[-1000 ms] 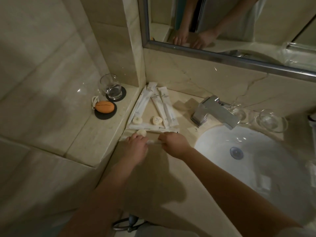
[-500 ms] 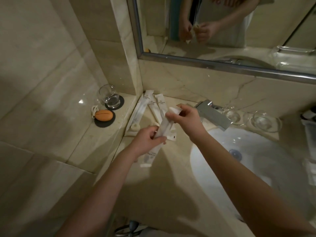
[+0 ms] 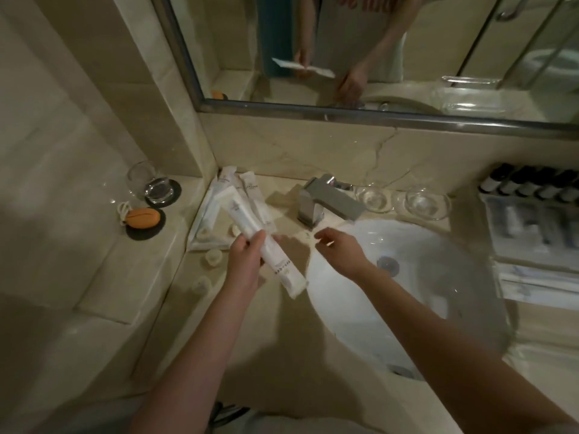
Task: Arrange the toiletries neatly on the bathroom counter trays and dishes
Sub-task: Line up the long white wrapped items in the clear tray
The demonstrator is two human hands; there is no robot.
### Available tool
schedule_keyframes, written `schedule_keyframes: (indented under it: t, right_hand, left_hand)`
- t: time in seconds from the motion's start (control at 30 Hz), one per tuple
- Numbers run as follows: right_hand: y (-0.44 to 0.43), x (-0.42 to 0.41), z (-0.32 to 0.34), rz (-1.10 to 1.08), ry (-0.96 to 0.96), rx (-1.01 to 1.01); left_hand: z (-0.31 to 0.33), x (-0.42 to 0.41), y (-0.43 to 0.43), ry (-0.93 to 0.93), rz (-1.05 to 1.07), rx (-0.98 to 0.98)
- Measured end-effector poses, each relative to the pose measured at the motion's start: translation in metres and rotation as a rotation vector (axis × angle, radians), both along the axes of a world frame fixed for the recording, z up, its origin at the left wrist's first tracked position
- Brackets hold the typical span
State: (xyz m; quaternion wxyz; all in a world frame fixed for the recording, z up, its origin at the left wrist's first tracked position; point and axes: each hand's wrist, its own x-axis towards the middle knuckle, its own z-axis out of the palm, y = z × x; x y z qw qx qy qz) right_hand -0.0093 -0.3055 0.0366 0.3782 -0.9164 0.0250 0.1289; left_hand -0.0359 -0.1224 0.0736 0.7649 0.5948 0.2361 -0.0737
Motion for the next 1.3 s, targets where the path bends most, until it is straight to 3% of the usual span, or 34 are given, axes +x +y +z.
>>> schedule_keyframes:
  t: [0.1,0.2,0.33,0.53,0.77,1.0,1.3]
  right_hand:
    - [0.015,0.005,-0.027,0.201,0.085,-0.134]
    - [0.047,0.017,-0.044,0.404,0.048,-0.224]
    - [0.092,0.037,-0.05,0.481,-0.012,-0.328]
    - [0.14,0.059,-0.06,0.583,-0.073,-0.643]
    - [0.146,0.07,-0.053,0.685,-0.197,-0.731]
    - [0.121,0.076,-0.013,0.529,-0.03,-0.385]
    - [0.025,0.028,0.05,0.15,0.077,0.295]
  left_hand:
    - [-0.004,-0.004,0.021,0.018,0.087,0.05]
    - [-0.007,-0.004,0.049,0.01,0.129,0.126]
    - [-0.01,-0.001,0.079,0.012,0.191,0.212]
    - [-0.017,-0.002,0.107,0.053,0.219,0.3]
    - [-0.025,0.002,0.108,0.074,0.223,0.299]
    - [-0.02,-0.003,0.097,0.061,0.185,0.326]
    - [0.003,-0.003,0.043,-0.019,0.174,0.259]
